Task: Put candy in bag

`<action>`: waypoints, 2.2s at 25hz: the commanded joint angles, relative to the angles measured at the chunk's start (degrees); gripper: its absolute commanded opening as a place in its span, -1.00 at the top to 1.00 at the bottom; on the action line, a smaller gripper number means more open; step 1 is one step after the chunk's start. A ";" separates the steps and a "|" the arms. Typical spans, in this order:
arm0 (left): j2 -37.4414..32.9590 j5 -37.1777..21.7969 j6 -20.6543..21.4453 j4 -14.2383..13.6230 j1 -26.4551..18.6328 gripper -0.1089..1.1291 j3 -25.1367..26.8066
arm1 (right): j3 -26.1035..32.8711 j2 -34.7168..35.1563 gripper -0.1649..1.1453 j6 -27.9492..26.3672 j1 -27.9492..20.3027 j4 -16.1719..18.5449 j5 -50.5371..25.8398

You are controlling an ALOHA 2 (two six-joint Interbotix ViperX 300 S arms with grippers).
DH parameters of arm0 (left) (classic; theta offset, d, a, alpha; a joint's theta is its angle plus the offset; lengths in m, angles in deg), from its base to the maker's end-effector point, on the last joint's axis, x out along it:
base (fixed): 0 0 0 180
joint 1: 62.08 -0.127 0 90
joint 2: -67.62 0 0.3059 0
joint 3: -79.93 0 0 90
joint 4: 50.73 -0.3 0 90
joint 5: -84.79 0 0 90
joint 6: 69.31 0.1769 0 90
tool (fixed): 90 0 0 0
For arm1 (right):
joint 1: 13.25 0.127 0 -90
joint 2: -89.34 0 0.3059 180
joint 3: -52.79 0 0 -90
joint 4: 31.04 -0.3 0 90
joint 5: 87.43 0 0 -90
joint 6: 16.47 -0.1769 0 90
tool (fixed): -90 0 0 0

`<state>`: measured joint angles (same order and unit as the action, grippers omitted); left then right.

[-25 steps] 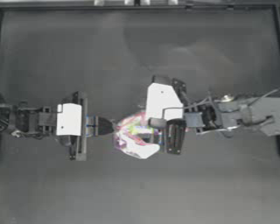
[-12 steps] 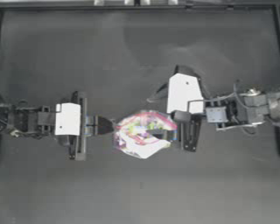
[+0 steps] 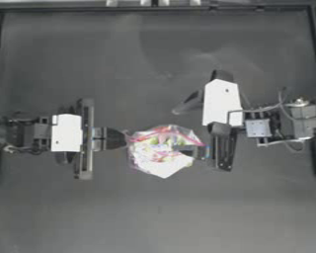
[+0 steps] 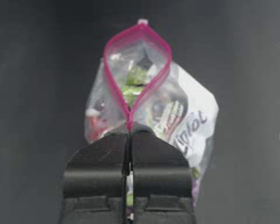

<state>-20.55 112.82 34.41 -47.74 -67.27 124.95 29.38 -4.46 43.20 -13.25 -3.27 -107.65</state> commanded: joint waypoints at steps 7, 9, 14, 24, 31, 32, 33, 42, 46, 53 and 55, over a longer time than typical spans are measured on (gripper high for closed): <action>-5.10 0.44 0.00 0.26 -0.09 0.74 1.76 | -0.97 -3.52 -0.74 -0.44 0.09 -0.35 0.26; -5.54 0.53 -0.09 0.35 -0.18 0.75 2.37 | -1.14 -3.87 -0.74 -0.35 0.18 -0.62 0.26; -6.24 1.32 0.00 1.49 -0.09 0.74 3.78 | -1.58 -4.57 -0.74 -0.35 0.35 -0.70 0.26; -6.24 3.25 0.00 1.49 -0.18 0.74 5.27 | -1.67 -4.92 -0.74 -0.35 0.53 -0.97 0.18; -6.33 5.19 -0.09 2.02 -0.18 0.74 6.68 | -1.67 -5.01 -0.74 -0.35 0.70 -0.97 0.18; -6.24 5.71 -0.09 2.20 -0.18 0.74 6.86 | -1.76 -4.92 -0.74 -0.35 0.70 -0.97 0.18; -6.24 6.33 -0.09 2.46 -0.18 0.74 7.12 | -1.67 -4.92 -0.74 -0.35 0.79 -0.97 0.18; -5.80 6.50 0.09 2.37 0.00 0.59 6.59 | -1.85 -4.92 -0.74 -0.35 0.79 -0.97 0.26; -5.19 6.50 -0.26 2.55 0.09 0.02 6.15 | -2.02 -4.92 -0.74 -0.35 0.88 -0.97 0.26; -3.25 6.50 -0.35 4.13 0.09 -0.89 4.83 | -2.64 -4.92 -0.74 -0.44 0.88 -0.97 1.41; -2.90 6.50 -0.35 4.39 0.18 -0.82 4.83 | -2.64 -4.92 -0.74 -0.44 0.97 -0.97 1.41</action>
<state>-22.93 118.89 33.97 -43.61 -67.18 130.84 26.13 -8.33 42.85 -12.46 -4.06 -106.68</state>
